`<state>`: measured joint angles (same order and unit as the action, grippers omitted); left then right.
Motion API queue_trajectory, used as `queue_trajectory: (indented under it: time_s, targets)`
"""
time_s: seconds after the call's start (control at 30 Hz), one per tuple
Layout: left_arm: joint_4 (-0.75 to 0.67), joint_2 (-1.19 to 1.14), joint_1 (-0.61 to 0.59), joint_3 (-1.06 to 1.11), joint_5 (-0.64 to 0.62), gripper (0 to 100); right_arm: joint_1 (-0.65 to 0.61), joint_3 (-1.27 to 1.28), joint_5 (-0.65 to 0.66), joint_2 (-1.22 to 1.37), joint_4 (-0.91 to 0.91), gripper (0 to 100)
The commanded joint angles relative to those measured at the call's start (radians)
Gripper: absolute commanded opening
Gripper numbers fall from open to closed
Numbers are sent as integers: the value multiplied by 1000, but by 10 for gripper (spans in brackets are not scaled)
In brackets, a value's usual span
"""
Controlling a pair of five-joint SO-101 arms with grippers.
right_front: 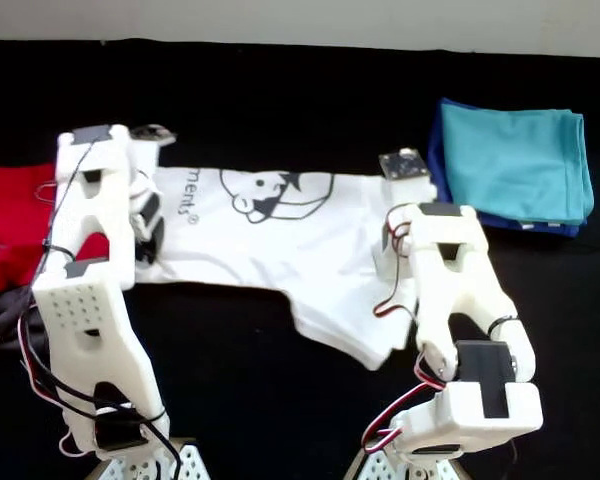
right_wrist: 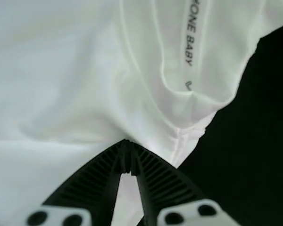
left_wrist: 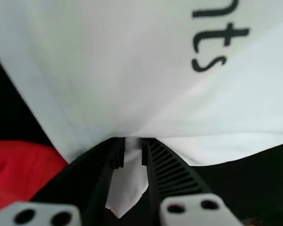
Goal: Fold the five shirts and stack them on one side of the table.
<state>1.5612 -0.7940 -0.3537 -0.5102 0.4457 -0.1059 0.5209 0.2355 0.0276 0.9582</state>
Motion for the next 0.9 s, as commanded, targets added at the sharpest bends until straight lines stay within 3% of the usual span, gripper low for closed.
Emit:
queue_trajectory:
  time_s: [0.0,0.33,0.57,0.73,0.87]
  targets:
    - [117,-77,-41,-188,17,95,-35,12,-2,-45,-4,5]
    - [195,-59,-44,-199,43,95,-38,142,0,-53,-5,5]
    - [189,196,-2,-81,40,95,104,18,115,-48,-111,5]
    - [181,361,24,-51,-20,95,131,-214,97,-54,96,9]
    - [71,300,59,-50,-120,95,108,-417,58,-45,189,9]
